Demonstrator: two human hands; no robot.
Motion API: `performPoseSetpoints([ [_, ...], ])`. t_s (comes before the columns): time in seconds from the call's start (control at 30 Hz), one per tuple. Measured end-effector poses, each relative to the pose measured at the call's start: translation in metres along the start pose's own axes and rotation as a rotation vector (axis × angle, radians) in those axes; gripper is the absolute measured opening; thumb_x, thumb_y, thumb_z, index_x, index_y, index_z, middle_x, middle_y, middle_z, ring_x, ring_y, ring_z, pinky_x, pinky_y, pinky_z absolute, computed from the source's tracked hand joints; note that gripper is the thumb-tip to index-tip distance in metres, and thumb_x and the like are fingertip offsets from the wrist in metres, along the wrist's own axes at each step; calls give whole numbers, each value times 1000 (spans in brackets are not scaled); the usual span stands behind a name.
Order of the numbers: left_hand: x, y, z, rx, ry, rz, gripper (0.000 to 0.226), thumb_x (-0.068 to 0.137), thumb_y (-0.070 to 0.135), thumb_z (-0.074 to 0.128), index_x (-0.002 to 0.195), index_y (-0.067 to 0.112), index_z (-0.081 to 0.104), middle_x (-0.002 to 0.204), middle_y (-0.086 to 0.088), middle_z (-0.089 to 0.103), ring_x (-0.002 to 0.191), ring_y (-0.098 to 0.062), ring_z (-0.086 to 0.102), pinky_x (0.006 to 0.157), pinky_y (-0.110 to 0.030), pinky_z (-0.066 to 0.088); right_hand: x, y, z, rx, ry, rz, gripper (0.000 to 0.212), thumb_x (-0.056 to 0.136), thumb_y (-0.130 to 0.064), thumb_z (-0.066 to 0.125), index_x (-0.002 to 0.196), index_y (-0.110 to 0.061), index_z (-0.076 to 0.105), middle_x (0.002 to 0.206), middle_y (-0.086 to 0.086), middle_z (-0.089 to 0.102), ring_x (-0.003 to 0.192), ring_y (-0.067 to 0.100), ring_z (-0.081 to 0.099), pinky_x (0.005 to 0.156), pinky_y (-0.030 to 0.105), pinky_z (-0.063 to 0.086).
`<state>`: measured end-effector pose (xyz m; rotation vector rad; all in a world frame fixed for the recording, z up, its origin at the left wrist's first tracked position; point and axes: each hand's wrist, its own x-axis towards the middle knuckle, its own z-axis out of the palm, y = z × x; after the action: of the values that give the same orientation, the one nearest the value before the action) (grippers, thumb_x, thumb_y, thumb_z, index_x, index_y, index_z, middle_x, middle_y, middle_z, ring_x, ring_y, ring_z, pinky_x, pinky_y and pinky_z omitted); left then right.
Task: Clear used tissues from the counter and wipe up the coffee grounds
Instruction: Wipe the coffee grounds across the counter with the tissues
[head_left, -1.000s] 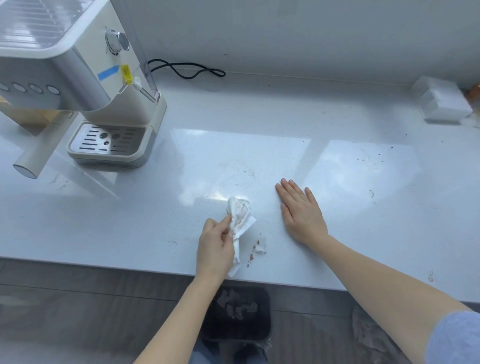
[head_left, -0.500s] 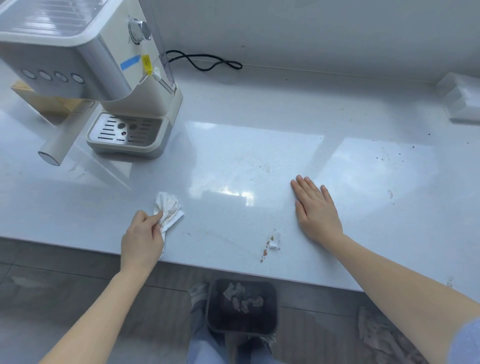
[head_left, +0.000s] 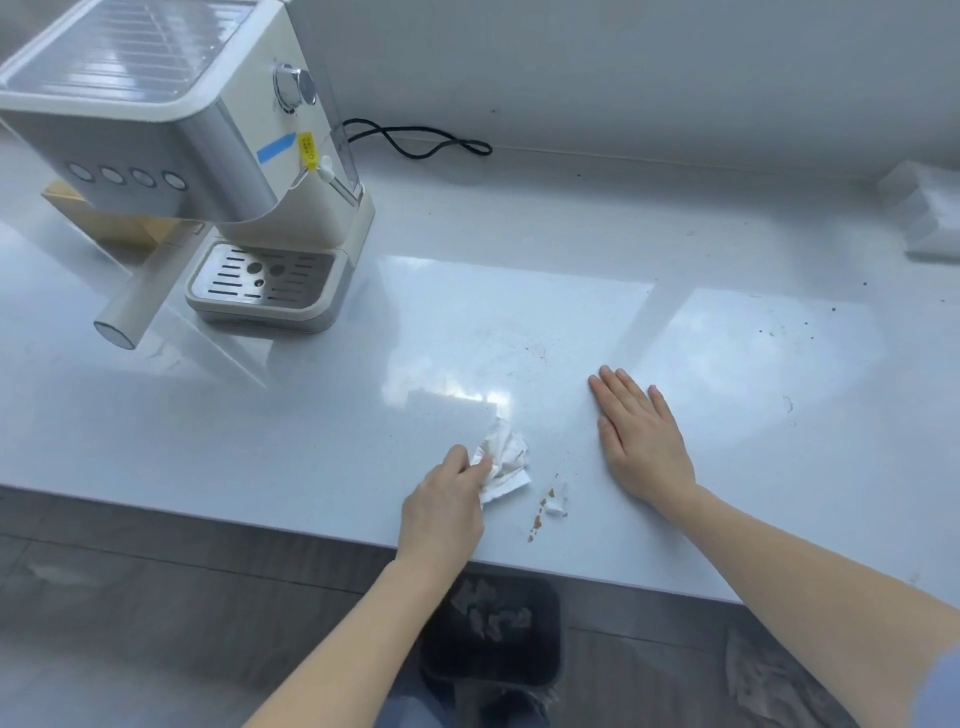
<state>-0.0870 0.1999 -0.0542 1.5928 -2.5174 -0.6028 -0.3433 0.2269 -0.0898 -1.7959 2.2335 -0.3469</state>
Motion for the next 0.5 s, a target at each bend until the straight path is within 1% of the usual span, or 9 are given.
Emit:
performPoseSetpoints([
  [0.03, 1, -7, -4, 4, 18, -15, 33, 90, 9, 49, 118, 23, 58, 83, 6, 36, 58, -17, 40, 42, -22, 22, 0, 0, 0, 1, 2, 0, 51, 99, -24, 28, 149, -29, 17, 158, -12, 12, 144, 1, 3, 120, 35, 1],
  [0.07, 2, -18, -10, 12, 30, -42, 32, 90, 12, 50, 118, 25, 60, 82, 4, 39, 57, -20, 45, 42, -25, 30, 0, 0, 0, 2, 3, 0, 51, 99, -24, 28, 149, -29, 17, 158, -12, 12, 144, 1, 3, 120, 35, 1],
  [0.13, 5, -52, -26, 43, 54, -131, 33, 89, 19, 53, 119, 30, 61, 87, 1, 49, 65, -27, 56, 52, -33, 46, 0, -1, -1, 3, 0, 1, 51, 99, -24, 28, 149, -29, 17, 158, -13, 12, 144, 1, 3, 120, 35, 0],
  [0.2, 7, -94, -47, 49, 97, -260, 33, 88, 19, 54, 119, 29, 62, 95, -4, 56, 80, -34, 61, 64, -39, 49, -1, -1, -1, 2, -1, 4, 51, 99, -25, 28, 149, -29, 17, 158, -13, 12, 145, 1, 3, 120, 35, 0],
  [0.23, 7, -112, -56, 56, 116, -317, 34, 88, 17, 54, 119, 27, 63, 98, -6, 57, 84, -36, 61, 67, -41, 48, -1, -1, -1, 3, 2, 6, 51, 99, -24, 28, 149, -29, 17, 158, -13, 12, 145, 1, 3, 120, 34, -1],
  [0.3, 7, -127, -64, 70, 146, -365, 34, 88, 12, 52, 120, 21, 62, 100, -10, 58, 85, -39, 60, 67, -43, 47, 0, -3, 0, -2, 5, 10, 52, 99, -24, 28, 149, -29, 16, 158, -12, 11, 145, 1, 2, 120, 35, -1],
  [0.37, 7, -112, -60, 59, 152, -342, 33, 88, 8, 51, 119, 14, 62, 102, -13, 57, 82, -40, 59, 67, -44, 46, 0, -3, 2, -5, 9, 12, 52, 99, -24, 28, 149, -28, 16, 158, -12, 12, 145, 2, 2, 120, 36, 0],
  [0.4, 5, -98, -52, 48, 140, -306, 32, 88, 7, 50, 118, 13, 62, 103, -12, 58, 81, -39, 60, 66, -43, 46, 0, -3, 2, -6, 10, 12, 52, 99, -24, 28, 149, -28, 16, 158, -12, 12, 145, 2, 2, 120, 36, 0],
  [0.5, -5, -35, -20, -4, 28, -181, 28, 91, 12, 48, 116, 18, 58, 105, -1, 56, 73, -26, 61, 63, -35, 47, 1, -2, 2, -11, 8, 15, 52, 99, -25, 28, 149, -29, 16, 158, -13, 11, 143, 0, 0, 121, 37, 1],
])
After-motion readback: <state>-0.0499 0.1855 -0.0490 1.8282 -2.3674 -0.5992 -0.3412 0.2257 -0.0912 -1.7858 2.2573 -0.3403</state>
